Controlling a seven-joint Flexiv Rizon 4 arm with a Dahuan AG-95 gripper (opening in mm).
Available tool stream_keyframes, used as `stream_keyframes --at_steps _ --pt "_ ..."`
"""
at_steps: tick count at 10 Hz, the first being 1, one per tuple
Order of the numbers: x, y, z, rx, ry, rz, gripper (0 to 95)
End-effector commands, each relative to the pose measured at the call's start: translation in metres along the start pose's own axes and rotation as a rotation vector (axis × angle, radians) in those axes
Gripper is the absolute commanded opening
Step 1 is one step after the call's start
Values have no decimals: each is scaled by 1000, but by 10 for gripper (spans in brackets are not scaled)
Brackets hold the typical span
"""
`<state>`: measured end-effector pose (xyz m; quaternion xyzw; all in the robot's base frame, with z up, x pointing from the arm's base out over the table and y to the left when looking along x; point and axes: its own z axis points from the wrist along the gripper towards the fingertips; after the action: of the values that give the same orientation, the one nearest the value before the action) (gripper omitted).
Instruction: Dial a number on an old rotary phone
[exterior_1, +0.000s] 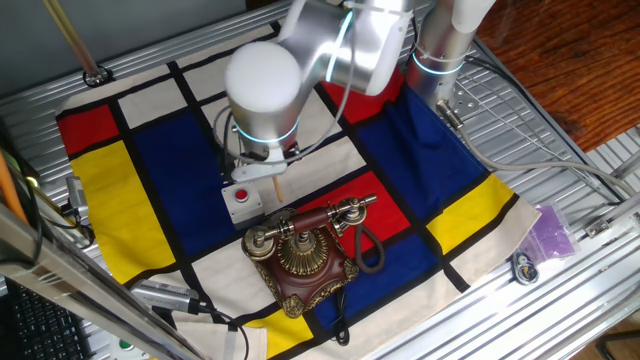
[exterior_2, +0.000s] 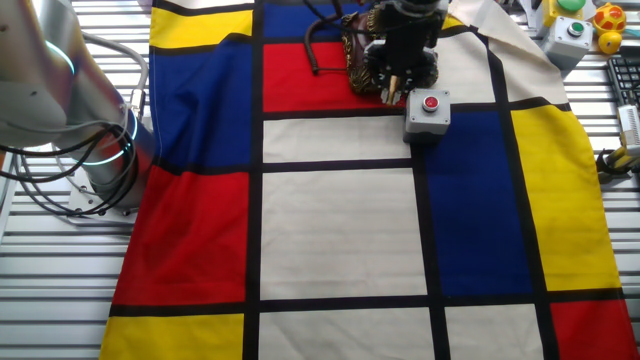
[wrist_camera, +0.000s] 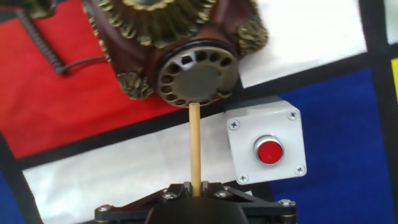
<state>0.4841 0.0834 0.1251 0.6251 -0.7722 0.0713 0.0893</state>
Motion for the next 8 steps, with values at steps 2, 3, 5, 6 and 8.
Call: stream_keyframes --at_steps 2,3,5,6,8 --pt "10 -3 0 -14 -27 123 0" --pt "12 -3 1 -15 -27 156 0" --pt "14 -4 4 -24 -30 240 0" --pt "18 -5 6 -35 -41 309 0" --pt "22 -6 9 -48 -51 346 0"
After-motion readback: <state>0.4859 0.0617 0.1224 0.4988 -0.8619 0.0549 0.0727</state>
